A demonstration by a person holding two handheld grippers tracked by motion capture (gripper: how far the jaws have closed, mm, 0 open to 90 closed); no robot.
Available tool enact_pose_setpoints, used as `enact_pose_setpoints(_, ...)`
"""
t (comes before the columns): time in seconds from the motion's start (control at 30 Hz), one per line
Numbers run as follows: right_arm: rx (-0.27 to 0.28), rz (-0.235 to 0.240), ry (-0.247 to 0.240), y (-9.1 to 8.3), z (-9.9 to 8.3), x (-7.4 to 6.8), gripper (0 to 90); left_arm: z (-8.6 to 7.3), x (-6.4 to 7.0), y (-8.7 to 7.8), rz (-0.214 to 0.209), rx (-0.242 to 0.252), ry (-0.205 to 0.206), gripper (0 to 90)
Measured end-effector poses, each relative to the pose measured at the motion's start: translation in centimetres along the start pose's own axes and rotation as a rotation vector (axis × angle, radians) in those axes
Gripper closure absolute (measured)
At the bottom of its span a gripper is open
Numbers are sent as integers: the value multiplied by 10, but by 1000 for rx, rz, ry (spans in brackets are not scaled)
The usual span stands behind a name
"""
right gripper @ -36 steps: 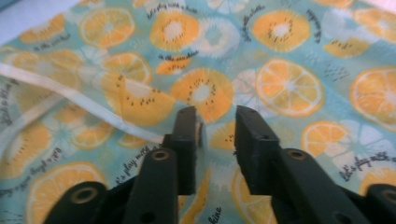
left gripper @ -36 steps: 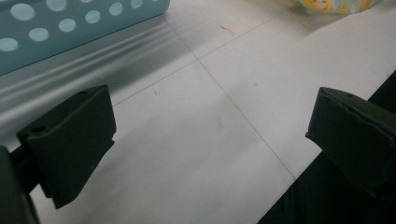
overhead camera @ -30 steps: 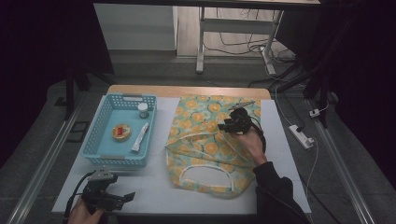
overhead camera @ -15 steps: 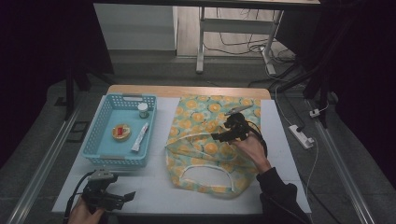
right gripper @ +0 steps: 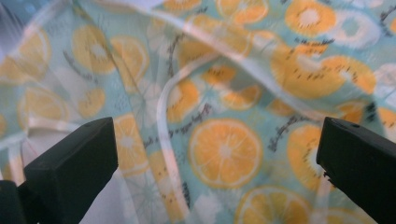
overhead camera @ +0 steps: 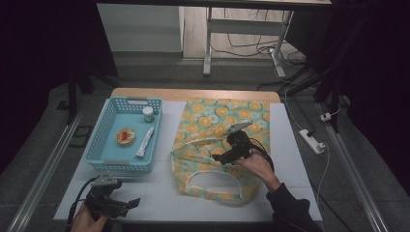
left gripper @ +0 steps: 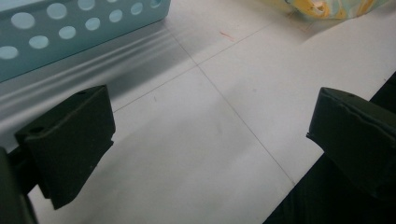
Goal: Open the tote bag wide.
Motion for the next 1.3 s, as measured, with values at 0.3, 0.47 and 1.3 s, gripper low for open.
enact_pose_setpoints(0.3, -84, -4, -46, 23, -20, -17, 0, 0, 0, 0, -1, -1, 2, 7)
enact_pose_setpoints(0.47, -111, -44, -65, 32, -28, -18, 0, 0, 0, 0, -1, 0, 1, 8)
enact_pose_setpoints(1.3, -99, 66, -113, 17, -25, -33, 877, 2, 0, 3, 5, -16, 8, 11)
Point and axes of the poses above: each handheld gripper's, and its own axes: y roughly forward along the jaws, z roughly out of its top, x roughly to its right, the point moved 3 cm from there along y, roughly forward along the jaws, and after that the axes turned 8 degrees about -z, right-handed, at the moved point
